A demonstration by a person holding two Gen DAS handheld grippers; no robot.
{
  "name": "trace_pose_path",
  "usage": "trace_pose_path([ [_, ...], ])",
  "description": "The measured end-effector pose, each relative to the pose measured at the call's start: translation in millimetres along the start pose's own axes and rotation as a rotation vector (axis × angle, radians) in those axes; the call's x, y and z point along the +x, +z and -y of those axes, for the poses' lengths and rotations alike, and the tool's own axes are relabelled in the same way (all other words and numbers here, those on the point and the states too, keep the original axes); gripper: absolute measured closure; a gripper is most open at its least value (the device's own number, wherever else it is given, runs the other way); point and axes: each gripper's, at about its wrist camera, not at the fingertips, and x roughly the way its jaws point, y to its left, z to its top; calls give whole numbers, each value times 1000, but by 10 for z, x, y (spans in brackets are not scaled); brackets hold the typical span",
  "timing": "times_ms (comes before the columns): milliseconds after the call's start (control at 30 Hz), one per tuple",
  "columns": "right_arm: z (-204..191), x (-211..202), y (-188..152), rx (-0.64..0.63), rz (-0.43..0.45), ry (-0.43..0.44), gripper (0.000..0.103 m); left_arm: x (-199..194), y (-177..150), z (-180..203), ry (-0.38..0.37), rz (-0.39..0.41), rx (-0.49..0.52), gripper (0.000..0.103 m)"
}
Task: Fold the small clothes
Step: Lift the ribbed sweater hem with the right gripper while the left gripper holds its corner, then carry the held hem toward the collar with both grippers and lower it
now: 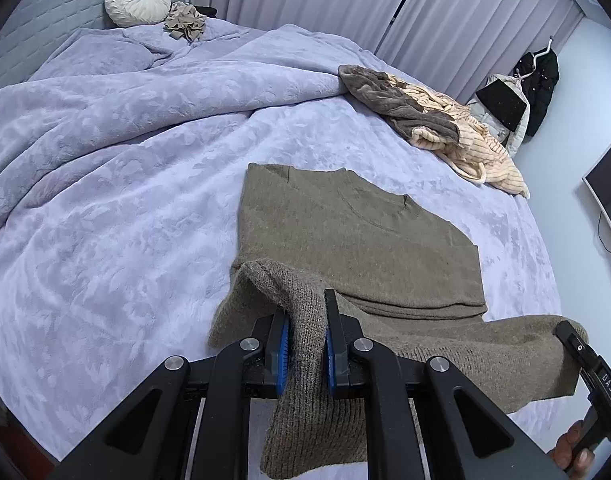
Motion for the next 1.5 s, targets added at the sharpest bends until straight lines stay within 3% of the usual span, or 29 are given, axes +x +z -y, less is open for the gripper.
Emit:
trace_pose_path([
  [367,10,292,219,-13,-47,-57,92,248,214,171,70,-10,39,88],
  [867,99,621,516,4,-68,-82,92,563,514,251,91,-28,41,88],
  [1500,296,1140,681,37,-127,-127,92,1164,748,204,105,-110,23,88],
])
